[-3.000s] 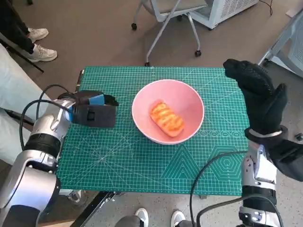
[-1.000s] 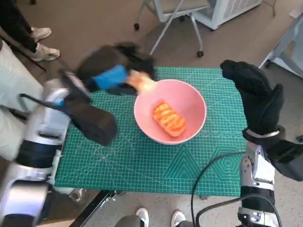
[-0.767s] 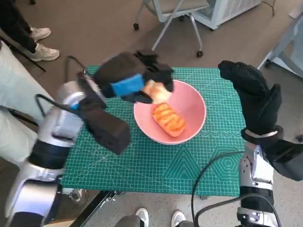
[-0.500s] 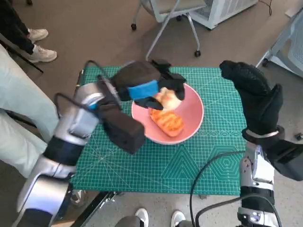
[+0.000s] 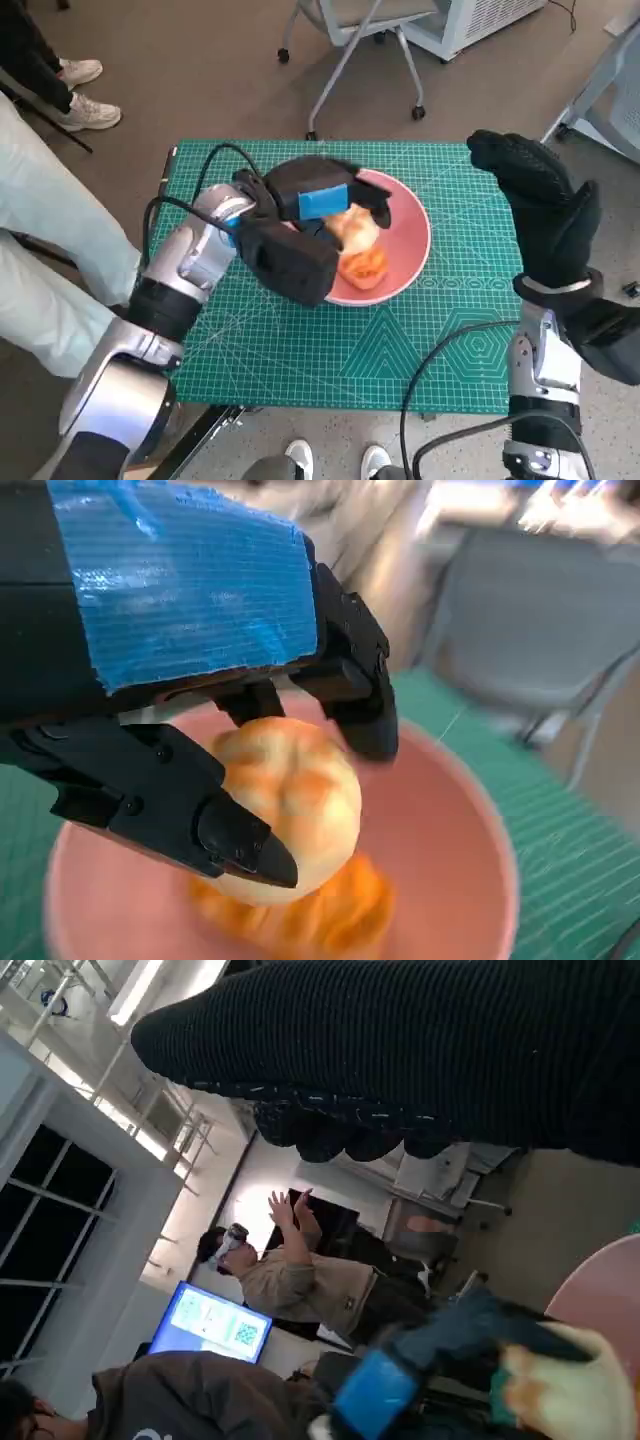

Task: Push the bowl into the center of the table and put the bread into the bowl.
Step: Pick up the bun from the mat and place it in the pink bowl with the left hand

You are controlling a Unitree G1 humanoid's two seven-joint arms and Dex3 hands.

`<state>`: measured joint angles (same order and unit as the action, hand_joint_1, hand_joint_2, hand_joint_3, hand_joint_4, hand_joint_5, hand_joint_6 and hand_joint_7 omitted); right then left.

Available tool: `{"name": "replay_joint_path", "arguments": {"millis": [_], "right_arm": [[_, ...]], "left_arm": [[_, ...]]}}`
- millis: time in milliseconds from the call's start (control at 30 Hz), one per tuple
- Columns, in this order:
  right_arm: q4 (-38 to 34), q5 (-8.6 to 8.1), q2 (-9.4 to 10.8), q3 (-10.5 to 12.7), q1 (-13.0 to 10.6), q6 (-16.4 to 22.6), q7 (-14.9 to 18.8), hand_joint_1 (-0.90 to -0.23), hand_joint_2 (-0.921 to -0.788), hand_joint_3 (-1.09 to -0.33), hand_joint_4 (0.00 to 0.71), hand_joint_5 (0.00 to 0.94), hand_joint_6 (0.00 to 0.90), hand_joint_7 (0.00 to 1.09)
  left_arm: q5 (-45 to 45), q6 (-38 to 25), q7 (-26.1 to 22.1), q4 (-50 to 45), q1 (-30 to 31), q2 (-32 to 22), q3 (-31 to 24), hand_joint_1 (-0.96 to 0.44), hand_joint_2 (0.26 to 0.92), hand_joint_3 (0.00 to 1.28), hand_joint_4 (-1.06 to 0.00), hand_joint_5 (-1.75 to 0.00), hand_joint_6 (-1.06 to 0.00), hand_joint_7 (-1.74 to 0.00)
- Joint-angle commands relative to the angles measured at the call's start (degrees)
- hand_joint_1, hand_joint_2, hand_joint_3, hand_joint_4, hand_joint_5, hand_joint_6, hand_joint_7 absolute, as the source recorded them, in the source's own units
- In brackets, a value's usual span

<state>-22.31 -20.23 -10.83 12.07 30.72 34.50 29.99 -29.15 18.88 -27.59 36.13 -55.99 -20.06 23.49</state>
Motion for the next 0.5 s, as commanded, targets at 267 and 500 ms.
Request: {"name": "replay_joint_path", "arguments": {"millis": [267, 500], "right_arm": [[-1.0, 0.38, 0.2, 0.2, -0.4, 0.0, -0.8, -0.661, -0.921, -0.671, 0.197, 0.003, 0.213, 0.31], [-1.0, 0.52, 0.3, -0.2, -0.1, 0.2, -0.8, -0.657, -0.921, -0.674, 0.197, 0.002, 0.211, 0.3]], "left_arm": [[4.3, 3.0, 1.4, -4.0, 3.0, -0.8, -3.5, -0.29, 0.876, 0.0, -0.15, 0.0, -0.29, 0.0], [7.0, 3.6, 1.0, -5.9, 4.4, -1.4, -5.7, -0.31, 0.874, 0.0, -0.13, 0.0, -0.26, 0.0]]}}
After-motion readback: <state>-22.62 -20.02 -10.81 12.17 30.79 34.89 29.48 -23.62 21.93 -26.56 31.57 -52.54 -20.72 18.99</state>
